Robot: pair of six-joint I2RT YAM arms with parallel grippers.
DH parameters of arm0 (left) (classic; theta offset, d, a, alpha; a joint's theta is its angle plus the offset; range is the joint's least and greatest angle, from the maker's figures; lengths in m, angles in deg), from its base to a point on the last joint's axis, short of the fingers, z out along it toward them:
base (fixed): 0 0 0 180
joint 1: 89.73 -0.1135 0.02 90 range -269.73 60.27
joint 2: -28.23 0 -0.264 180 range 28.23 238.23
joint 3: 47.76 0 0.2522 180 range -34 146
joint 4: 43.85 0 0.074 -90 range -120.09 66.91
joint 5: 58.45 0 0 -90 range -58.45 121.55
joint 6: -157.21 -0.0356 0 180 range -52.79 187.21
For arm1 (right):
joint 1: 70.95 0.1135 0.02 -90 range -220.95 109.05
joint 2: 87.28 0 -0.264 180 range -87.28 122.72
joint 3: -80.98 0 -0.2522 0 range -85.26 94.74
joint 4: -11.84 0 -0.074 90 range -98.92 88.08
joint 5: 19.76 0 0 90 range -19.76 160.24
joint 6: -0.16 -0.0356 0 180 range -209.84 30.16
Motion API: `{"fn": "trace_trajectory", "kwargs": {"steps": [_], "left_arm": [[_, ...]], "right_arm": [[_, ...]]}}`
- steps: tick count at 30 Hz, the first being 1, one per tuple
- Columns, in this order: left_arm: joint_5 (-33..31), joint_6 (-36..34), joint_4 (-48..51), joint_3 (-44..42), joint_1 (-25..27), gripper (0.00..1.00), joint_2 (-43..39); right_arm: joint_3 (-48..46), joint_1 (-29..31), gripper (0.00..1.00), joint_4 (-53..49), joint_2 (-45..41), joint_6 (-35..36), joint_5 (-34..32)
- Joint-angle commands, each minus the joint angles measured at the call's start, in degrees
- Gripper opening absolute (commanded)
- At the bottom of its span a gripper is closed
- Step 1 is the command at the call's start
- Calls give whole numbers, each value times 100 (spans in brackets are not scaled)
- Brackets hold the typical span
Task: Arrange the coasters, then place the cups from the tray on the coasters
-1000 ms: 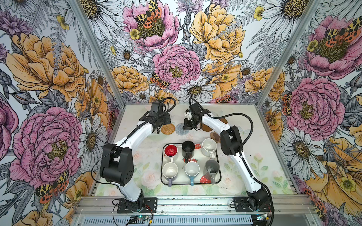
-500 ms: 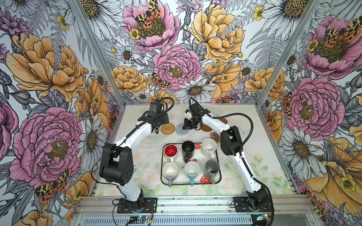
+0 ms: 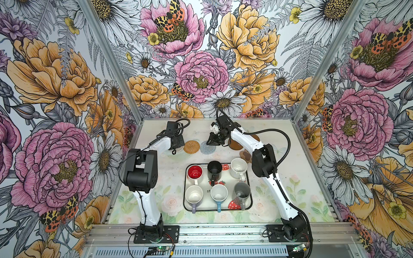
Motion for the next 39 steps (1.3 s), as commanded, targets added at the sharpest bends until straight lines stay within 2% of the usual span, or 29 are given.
{"fn": "trace_trajectory", "kwargs": {"steps": [1,21,39], "left_arm": [[-24,178,-64,352,-101,0,263],[-15,575,213,521,-452,0,860],[-82,703,217,50,-420,0,552]], "right_arm": [[139,-34,28,-12,-353,66,77],[-185,-65,30,-14,-750,146,102],[-239,-74,30,-4,-839,174,139]]}}
